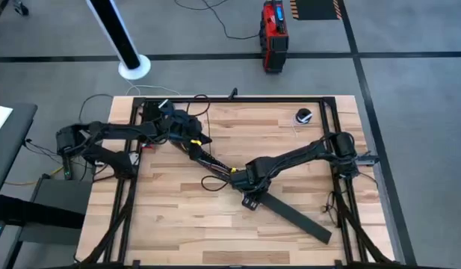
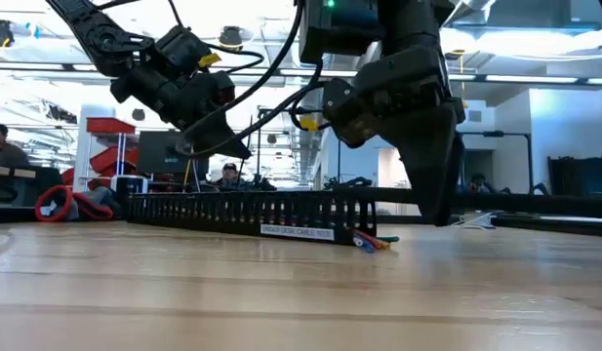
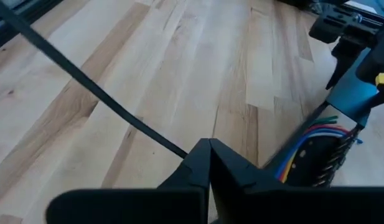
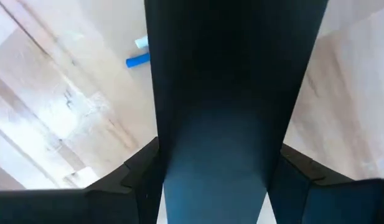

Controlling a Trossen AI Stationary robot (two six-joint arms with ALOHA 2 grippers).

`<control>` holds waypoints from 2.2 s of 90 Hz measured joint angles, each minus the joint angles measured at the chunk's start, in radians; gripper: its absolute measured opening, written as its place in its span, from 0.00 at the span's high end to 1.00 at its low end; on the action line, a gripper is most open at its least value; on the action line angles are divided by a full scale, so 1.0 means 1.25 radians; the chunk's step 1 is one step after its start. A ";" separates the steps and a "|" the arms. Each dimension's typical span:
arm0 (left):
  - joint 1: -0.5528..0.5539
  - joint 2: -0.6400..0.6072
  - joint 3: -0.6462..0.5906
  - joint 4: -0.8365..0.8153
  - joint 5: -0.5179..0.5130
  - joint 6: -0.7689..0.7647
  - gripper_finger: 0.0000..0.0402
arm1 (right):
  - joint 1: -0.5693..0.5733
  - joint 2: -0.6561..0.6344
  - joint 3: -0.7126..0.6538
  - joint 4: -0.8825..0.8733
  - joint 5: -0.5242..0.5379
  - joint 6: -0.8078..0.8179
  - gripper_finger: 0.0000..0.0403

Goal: Ziptie cables
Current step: Close the black cable duct

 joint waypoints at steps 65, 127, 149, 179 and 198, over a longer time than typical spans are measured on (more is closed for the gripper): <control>0.001 0.000 0.000 -0.007 -0.090 -0.011 1.00 | -0.016 0.001 -0.001 0.025 0.027 0.001 0.41; 0.000 0.000 0.000 -0.008 -0.119 -0.014 1.00 | -0.014 0.001 -0.001 0.066 0.033 0.002 0.40; 0.000 0.000 0.000 -0.008 -0.119 -0.012 1.00 | -0.010 0.001 0.012 0.067 0.022 0.004 0.39; 0.000 0.000 0.000 -0.020 -0.119 -0.009 1.00 | -0.004 0.001 0.020 0.096 0.027 0.021 0.24; 0.000 0.000 0.000 -0.019 -0.120 -0.009 1.00 | -0.004 0.001 0.020 0.106 0.026 0.037 0.23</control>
